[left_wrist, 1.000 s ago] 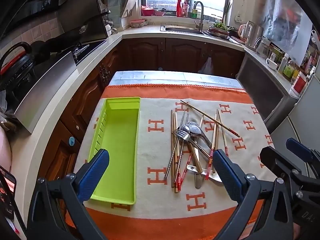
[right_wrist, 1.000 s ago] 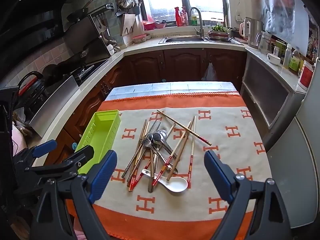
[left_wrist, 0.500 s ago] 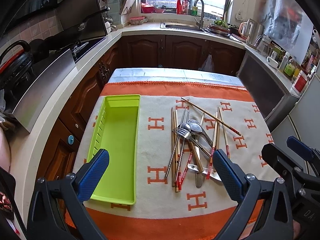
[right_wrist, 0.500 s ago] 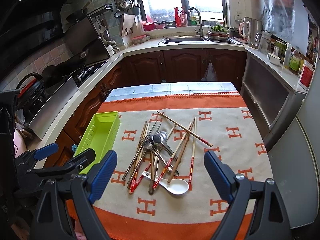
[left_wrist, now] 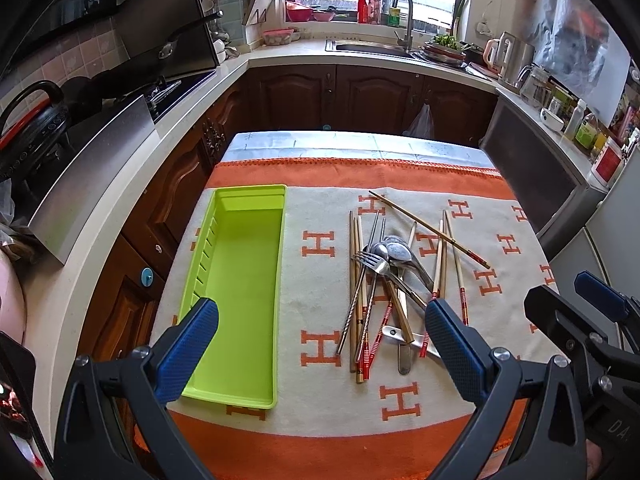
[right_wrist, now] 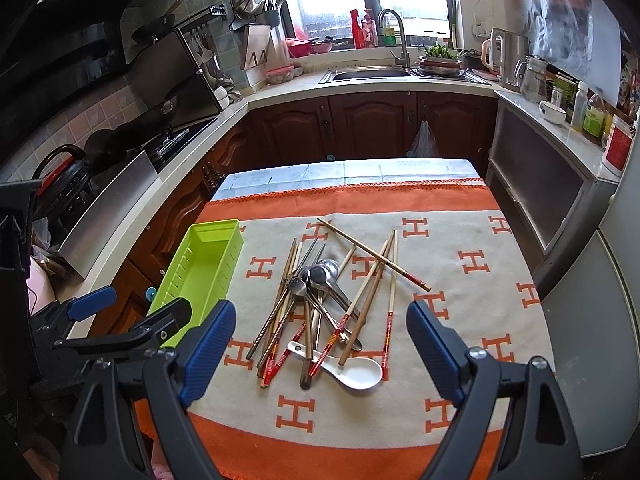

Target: Organize utensils

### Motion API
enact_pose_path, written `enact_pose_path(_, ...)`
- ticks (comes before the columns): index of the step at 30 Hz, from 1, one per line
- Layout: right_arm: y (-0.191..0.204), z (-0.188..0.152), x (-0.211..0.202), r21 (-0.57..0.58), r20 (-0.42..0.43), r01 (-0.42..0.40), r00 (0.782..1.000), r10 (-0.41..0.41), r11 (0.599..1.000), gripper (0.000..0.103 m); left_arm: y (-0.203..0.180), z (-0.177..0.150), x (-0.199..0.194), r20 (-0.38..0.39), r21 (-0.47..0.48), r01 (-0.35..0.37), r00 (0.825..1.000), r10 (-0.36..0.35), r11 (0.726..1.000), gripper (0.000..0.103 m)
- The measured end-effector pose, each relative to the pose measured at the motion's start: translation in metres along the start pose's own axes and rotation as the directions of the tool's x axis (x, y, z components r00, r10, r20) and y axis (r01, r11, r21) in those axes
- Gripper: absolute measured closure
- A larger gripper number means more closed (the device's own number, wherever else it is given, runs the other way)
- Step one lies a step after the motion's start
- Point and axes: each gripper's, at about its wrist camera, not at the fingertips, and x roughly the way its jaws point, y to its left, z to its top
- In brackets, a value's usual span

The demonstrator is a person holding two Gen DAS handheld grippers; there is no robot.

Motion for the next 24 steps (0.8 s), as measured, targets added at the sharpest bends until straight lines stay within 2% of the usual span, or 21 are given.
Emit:
enact_pose_path(15,-0.005,0.0,0.006,0.022,-0.012,-0.015,1.0,0.015,1.0,0.015,-0.006,0.003,0.007,-0.02,0.007,0.006,1.0,-0.006,1.0,0.001)
enact_pose_path(24,-0.013,0.002,0.01,0.033,-0.01,-0.019,1.0,0.02,0.999,0.016,-0.014,0.009,0.008,0.003,0.031,-0.012,1.0,0.012,0.999,0.001)
